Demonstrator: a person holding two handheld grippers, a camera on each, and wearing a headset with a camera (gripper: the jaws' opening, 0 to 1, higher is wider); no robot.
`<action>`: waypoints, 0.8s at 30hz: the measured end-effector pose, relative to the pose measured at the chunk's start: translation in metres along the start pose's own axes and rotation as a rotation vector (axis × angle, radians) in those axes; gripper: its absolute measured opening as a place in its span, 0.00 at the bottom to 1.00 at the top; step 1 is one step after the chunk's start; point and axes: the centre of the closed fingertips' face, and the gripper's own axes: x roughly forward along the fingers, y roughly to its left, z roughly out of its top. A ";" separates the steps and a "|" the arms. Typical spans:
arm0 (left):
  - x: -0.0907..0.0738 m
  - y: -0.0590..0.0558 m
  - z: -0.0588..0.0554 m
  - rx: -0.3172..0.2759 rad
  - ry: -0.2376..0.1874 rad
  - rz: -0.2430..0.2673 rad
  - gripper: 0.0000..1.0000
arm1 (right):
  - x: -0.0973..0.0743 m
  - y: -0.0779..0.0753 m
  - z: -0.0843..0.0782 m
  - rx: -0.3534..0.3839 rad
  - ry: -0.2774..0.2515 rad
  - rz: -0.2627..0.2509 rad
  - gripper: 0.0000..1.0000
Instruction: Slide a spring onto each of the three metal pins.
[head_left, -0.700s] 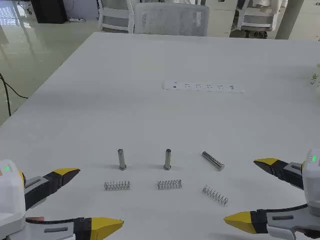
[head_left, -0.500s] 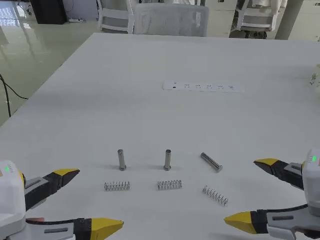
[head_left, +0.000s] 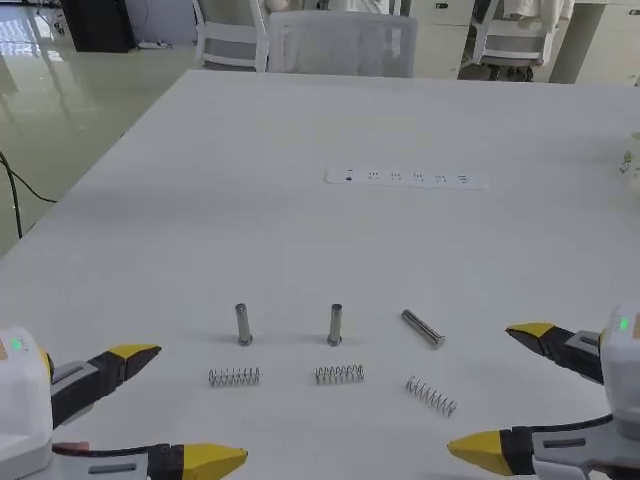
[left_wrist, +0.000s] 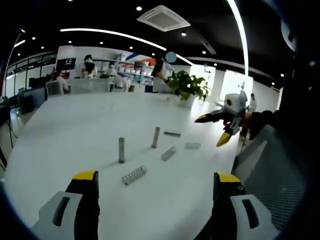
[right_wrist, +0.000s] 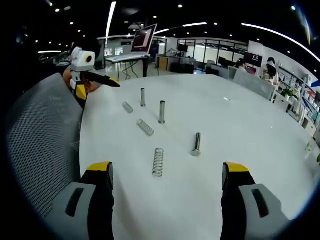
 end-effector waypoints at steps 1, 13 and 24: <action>0.000 0.000 0.000 0.000 0.002 -0.001 0.91 | 0.000 0.001 0.001 -0.001 0.000 0.000 0.90; 0.000 -0.001 -0.001 -0.001 0.003 -0.006 0.91 | 0.000 0.001 -0.001 -0.003 0.007 -0.001 0.90; 0.000 -0.001 -0.001 -0.004 0.001 -0.005 0.91 | 0.001 0.001 -0.003 0.002 0.013 -0.002 0.89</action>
